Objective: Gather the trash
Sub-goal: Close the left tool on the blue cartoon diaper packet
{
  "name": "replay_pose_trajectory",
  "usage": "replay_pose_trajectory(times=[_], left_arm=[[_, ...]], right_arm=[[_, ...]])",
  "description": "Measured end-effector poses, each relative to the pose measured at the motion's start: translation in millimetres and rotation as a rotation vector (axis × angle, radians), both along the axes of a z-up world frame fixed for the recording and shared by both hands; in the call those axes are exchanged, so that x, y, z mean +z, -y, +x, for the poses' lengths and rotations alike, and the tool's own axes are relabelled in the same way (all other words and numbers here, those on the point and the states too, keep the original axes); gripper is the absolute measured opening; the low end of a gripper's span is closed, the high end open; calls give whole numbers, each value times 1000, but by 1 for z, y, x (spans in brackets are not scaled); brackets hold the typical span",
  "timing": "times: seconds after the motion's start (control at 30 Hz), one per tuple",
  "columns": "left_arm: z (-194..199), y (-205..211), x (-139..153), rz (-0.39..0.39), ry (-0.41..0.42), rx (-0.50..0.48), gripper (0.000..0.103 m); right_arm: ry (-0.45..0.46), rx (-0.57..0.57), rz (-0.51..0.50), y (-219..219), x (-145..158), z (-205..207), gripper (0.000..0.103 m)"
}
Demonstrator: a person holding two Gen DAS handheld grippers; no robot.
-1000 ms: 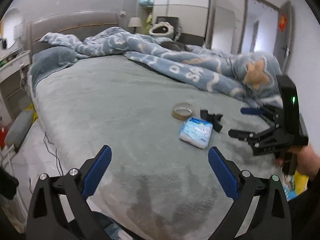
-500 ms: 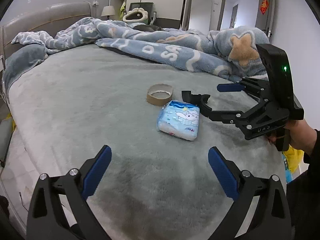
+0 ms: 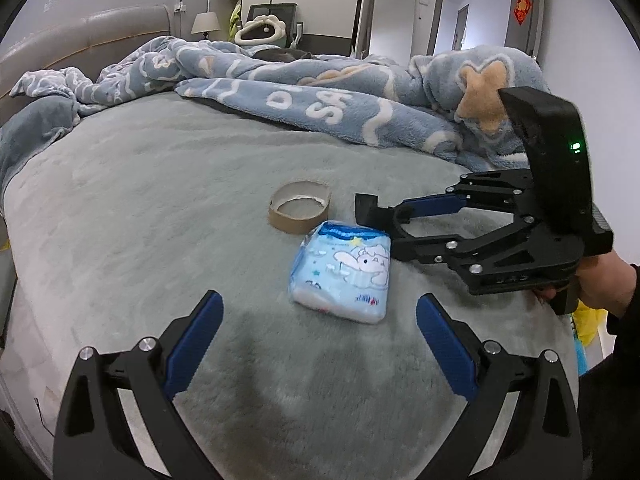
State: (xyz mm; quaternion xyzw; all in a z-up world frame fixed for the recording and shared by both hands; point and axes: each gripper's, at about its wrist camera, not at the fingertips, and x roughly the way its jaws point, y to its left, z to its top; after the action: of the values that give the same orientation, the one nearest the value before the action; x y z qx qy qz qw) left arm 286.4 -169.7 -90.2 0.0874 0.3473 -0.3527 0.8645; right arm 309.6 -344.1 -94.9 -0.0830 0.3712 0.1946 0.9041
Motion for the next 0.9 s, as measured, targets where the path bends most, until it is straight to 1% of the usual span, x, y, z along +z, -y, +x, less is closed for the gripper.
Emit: replay_pose_trajectory(times=[0.1, 0.27, 0.5, 0.7, 0.73, 0.77, 0.83, 0.87, 0.9], left_arm=[[3, 4, -4, -1, -11, 2, 99], [3, 15, -10, 31, -4, -3, 99], [9, 29, -14, 28, -10, 2, 99], [12, 41, -16, 35, -10, 5, 97], [12, 44, -17, 45, -12, 3, 93], [12, 45, -18, 54, -16, -1, 81], [12, 47, -20, 75, -13, 7, 77], [12, 48, -20, 77, -12, 10, 72], [11, 47, -19, 79, -13, 14, 68]], right_arm=[[8, -4, 12, 4, 4, -3, 49], [12, -28, 37, 17, 8, -6, 49], [2, -63, 92, 36, 12, -5, 49], [5, -71, 111, 46, 15, -7, 49], [4, -72, 112, 47, 15, -8, 49], [3, -73, 114, 49, 15, -7, 49], [-4, -78, 118, 51, 14, -8, 49], [-8, -80, 120, 52, 14, -9, 49], [-11, -83, 120, 53, 14, -9, 49]])
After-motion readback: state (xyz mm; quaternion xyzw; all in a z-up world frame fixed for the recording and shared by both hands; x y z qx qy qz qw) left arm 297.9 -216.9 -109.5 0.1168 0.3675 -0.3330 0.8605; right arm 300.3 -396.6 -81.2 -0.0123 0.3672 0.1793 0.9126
